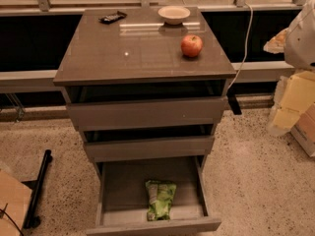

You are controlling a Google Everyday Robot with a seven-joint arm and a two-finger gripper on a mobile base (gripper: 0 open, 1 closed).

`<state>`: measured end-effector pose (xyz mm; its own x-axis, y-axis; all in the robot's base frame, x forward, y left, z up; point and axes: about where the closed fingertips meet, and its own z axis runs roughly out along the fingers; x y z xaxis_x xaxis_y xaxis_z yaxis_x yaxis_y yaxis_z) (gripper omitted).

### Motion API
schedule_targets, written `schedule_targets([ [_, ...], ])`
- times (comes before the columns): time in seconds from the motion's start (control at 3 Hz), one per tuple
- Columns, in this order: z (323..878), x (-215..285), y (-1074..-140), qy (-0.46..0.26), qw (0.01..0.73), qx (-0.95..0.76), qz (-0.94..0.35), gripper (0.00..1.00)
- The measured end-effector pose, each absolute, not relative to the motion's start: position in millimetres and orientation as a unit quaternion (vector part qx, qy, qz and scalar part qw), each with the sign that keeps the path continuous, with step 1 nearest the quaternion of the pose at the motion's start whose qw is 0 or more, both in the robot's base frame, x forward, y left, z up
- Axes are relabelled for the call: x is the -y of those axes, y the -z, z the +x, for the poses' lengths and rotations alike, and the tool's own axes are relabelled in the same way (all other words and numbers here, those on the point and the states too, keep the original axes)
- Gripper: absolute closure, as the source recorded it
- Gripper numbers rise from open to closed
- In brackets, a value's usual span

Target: Pick green rice chip bag from bottom drawer and place on counter

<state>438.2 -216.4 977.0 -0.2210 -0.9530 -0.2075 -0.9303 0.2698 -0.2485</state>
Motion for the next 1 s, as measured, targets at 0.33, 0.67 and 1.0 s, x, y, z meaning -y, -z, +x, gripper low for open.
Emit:
schedule_targets([
  [0.33, 438.2, 216.4, -976.9, 0.035, 0.160, -0.781, -0.603, 0.00],
  [0.67, 446.3, 214.7, -954.2, 0.038, 0.162, -0.802, -0.574, 0.00],
  [1.0, 454.0, 213.2, -931.8, 0.030, 0.163, -0.819, -0.550, 0.00],
])
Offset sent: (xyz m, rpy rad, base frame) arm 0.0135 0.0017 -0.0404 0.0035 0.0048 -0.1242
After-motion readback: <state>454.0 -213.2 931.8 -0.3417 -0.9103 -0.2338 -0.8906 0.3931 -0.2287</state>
